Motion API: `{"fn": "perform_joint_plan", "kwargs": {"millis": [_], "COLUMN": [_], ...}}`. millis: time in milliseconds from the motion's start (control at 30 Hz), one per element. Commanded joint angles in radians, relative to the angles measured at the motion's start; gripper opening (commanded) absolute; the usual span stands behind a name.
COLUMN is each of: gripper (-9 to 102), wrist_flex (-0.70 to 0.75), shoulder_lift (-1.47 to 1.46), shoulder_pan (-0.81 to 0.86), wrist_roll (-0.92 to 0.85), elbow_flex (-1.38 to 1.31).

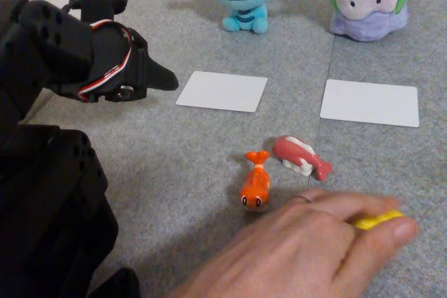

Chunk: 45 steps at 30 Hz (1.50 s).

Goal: Wooper wants to eat egg sudhi, and Goomy wants to eat shrimp sushi

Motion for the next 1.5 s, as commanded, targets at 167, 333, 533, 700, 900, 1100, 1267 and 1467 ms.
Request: {"fn": "perform_joint_plan", "kwargs": {"millis": [167,333,533,700,900,1100,1267,1467], "gripper": [23,23,24,24,23,24,24,24], "wrist_flex": [0.005,0.005,0.002,-0.015,-0.072,-0.063,0.005,0.034], "shoulder_lift": [0.299,0.299,0.299,0.301,0.301,0.282,0.261,0.000], "shoulder_pan": [-0.006,-0.005,0.003,0.006,0.006,0.092,0.109,0.253], "wrist_roll": [-0.009,-0.009,-0.009,0.008,0.005,0.038,0.046,0.046], "elbow_flex": [0.265,0.265,0.265,0.249,0.187,0.051,-0.098,-0.356]}}
